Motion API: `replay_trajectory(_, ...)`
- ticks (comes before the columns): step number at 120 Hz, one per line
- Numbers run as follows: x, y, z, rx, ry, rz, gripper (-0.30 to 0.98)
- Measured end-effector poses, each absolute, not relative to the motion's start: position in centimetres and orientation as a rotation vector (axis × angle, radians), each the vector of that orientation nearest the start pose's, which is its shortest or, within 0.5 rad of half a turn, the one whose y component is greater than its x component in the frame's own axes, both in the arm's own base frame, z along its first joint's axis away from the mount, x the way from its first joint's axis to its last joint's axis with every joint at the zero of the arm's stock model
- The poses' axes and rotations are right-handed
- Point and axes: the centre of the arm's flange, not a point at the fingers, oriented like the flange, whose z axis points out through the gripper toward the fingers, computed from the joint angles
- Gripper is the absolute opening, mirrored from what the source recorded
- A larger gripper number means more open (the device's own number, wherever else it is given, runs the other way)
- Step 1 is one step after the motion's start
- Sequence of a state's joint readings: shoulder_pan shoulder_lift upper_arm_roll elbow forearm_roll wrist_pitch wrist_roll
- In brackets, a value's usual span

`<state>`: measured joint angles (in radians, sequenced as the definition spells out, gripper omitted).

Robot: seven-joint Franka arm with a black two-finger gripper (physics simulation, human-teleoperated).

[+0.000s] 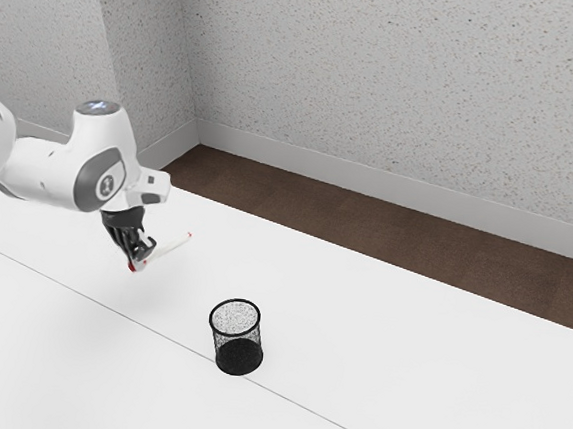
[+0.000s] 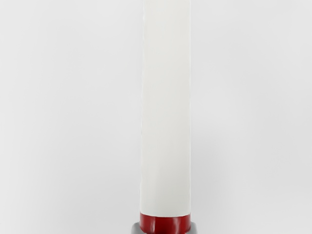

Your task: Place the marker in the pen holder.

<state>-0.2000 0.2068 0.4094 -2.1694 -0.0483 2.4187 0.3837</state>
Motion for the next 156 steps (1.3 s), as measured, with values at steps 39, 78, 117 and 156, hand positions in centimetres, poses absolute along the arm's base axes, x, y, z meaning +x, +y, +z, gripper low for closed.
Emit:
replay_trajectory(39,59.9,3.1,41.8,-3.023,0.46,-0.203,-0.1)
replay_trajectory(78,60.6,-6.5,48.1,-3.018,0.651,0.166,-0.09)
replay_trajectory(117,57.2,-10.1,48.3,-2.947,0.618,0.755,-0.08)
replay_trajectory(156,55.6,-12.4,46.2,-2.863,0.582,1.016,-0.07)
